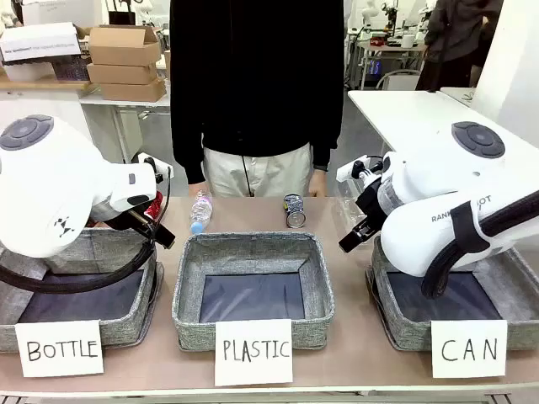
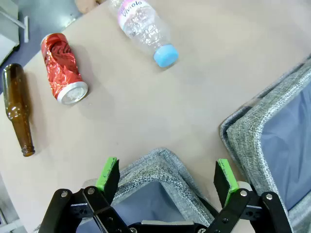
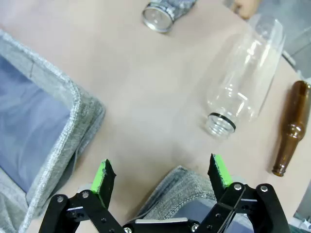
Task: Sort the can waste into the basket.
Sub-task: Pick up the can waste from the table and place it in the right Fabric basket.
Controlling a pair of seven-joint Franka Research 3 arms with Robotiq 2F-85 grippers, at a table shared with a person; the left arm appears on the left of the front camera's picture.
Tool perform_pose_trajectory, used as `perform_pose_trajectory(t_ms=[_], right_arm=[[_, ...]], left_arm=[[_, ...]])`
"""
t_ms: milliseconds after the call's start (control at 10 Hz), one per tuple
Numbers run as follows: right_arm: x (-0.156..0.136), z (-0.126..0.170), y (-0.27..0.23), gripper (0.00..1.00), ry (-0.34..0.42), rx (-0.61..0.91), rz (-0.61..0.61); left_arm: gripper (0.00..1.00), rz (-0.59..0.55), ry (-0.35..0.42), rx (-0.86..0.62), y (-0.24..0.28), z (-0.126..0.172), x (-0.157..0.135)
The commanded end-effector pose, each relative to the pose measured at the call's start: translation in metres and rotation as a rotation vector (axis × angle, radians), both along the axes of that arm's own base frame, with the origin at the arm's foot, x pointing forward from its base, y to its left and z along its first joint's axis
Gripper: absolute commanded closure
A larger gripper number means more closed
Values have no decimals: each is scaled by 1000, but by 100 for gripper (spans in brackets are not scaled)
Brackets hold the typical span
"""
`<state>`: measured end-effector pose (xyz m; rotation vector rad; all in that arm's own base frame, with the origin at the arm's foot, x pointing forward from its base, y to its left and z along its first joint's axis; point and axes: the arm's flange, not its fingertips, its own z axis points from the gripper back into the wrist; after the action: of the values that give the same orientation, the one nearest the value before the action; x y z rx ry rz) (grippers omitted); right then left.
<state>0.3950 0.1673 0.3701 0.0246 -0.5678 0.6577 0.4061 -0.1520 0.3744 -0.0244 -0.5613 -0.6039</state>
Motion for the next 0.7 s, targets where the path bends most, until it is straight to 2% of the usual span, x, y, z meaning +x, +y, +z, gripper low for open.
perform_pose_trajectory(t_ms=[0, 600], right_arm=[[0, 0, 0, 0, 0, 0, 0], [0, 0, 0, 0, 0, 0, 0]], left_arm=[[0, 0, 0, 0, 0, 0, 0], [0, 0, 0, 0, 0, 0, 0]])
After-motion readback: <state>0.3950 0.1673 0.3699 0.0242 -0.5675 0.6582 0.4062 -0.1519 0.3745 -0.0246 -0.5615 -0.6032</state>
